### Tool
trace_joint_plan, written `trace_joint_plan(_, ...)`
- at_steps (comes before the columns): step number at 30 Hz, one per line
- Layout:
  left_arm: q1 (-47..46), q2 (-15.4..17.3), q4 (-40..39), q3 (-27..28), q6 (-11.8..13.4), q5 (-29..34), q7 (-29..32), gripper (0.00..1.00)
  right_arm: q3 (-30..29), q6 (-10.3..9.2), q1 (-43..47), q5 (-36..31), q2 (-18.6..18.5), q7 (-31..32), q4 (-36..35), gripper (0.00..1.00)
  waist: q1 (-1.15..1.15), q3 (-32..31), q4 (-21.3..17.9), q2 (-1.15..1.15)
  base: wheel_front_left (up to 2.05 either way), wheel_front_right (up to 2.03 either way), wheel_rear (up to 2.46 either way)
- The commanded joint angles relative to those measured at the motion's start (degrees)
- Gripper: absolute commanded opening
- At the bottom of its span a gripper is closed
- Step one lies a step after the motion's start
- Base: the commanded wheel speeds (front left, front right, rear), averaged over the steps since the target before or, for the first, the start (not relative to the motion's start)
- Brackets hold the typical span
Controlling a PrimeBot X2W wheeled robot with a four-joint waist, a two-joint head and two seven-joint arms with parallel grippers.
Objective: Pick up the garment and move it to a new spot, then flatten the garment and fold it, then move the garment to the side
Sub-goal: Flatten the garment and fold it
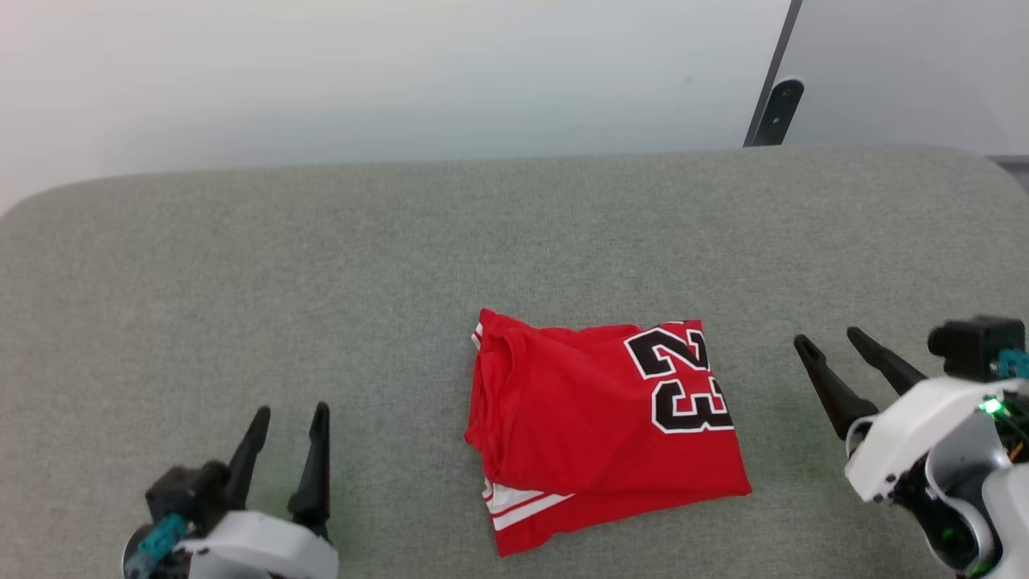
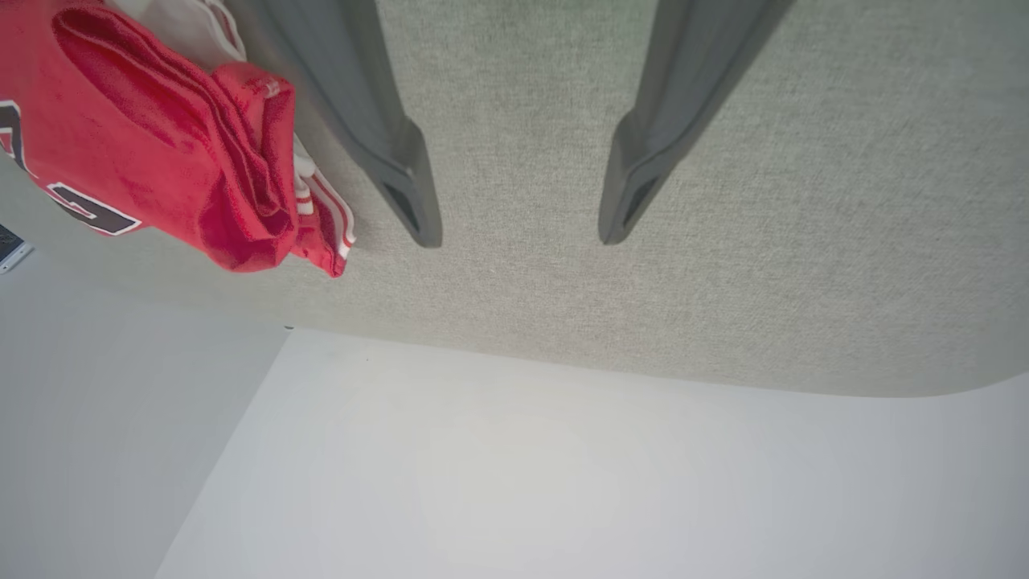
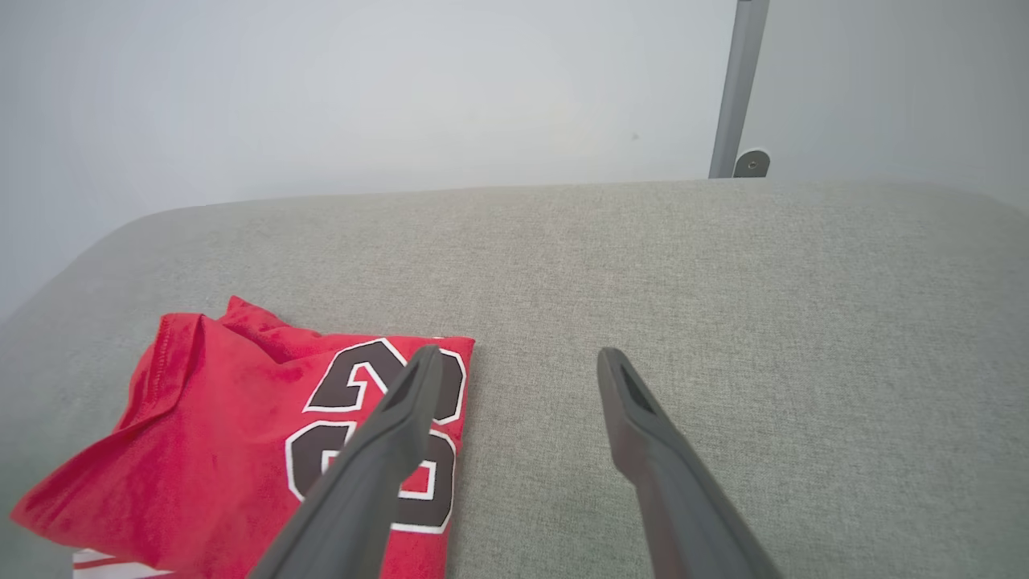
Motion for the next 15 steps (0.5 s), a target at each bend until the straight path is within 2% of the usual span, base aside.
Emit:
trace_joint_plan(1, 1.51, 0.20, -0.33, 0.50, 0.25, 0.32, 0.03, 1.00, -0.72, -0.07, 1.93, -1.00, 0.54, -1.68, -0.25, 1.00, 0.00, -1.17, -0.48, 0.00, 0.00, 0.00, 0.00)
trace_joint_plan(7, 5.24, -0.04, -1.25, 1.43, 0.75, 0.46, 0.03, 1.00, -2.75, -0.07, 8.08, -0.88, 2.73, -4.32, -1.76, 1.00, 0.00, -3.79, -0.02, 0.00, 0.00, 0.00, 0.00)
trace_joint_plan(15, 9.77, -0.13, -3.82, 2.19, 1.56, 0.68, 0.03, 1.00, -6.64, -0.07, 14.88, -1.40, 4.60, -4.38, -5.74, 1.00, 0.00, -6.17, 0.25, 0.00, 0.00, 0.00, 0.00)
